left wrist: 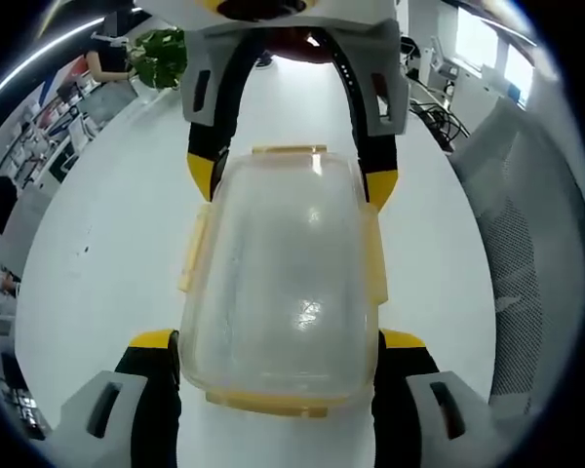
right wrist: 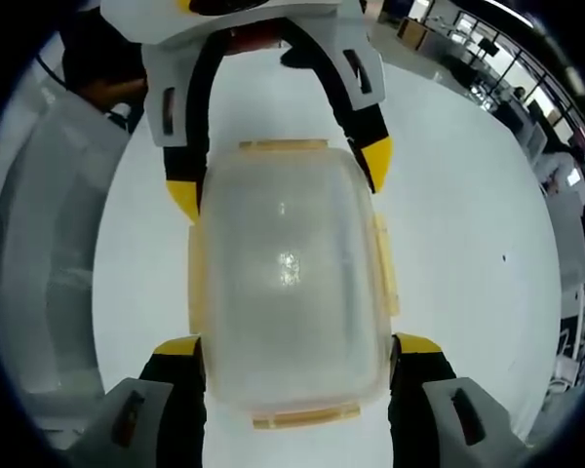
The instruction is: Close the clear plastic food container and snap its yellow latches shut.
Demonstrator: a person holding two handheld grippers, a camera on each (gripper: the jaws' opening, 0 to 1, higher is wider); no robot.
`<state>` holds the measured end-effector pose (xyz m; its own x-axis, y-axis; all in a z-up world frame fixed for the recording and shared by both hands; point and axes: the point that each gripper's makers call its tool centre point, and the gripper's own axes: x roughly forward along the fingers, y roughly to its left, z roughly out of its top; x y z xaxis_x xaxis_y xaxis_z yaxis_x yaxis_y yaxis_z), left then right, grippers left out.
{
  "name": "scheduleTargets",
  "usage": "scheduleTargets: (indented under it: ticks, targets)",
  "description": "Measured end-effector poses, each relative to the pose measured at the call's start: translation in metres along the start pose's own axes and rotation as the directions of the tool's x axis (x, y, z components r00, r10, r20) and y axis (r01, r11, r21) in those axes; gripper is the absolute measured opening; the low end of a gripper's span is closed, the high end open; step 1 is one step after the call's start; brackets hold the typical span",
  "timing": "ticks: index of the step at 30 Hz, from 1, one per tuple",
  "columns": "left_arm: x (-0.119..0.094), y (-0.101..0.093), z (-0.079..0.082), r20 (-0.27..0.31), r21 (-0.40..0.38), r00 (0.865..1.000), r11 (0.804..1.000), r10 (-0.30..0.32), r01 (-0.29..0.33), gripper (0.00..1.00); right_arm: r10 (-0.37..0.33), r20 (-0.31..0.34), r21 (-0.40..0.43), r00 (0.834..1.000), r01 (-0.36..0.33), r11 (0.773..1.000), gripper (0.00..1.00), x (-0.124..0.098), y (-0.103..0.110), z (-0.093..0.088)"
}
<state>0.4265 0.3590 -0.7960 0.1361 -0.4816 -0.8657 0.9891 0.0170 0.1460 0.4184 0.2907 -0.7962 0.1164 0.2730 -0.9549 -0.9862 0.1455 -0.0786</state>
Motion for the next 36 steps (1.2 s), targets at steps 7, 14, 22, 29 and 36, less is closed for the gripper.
scheduleTargets:
  ticks: [7,14,22,29,36]
  targets:
    - [0.001,0.007,0.0,0.001,-0.001,1.0,1.0,0.0,0.0,0.82,-0.005,0.003,0.0,1.0,0.005,1.0,0.78,0.002,-0.007,0.001]
    - [0.001,0.011,-0.001,0.002,-0.003,1.0,1.0,0.002,-0.002,0.82,-0.007,0.004,-0.002,1.0,0.007,1.0,0.78,0.002,-0.011,0.002]
    - [0.001,0.011,-0.002,0.0,-0.002,1.0,1.0,0.001,-0.001,0.82,-0.008,0.012,0.0,1.0,0.008,1.0,0.78,0.003,-0.011,0.003]
    - [0.001,0.011,-0.001,-0.004,0.002,1.0,1.0,0.004,-0.004,0.82,-0.011,0.016,0.0,1.0,0.011,1.0,0.78,0.002,-0.01,0.003]
    - [0.0,0.01,-0.001,-0.003,0.0,1.0,1.0,0.011,-0.011,0.83,-0.024,0.018,-0.004,1.0,0.025,1.0,0.79,0.002,-0.012,0.003]
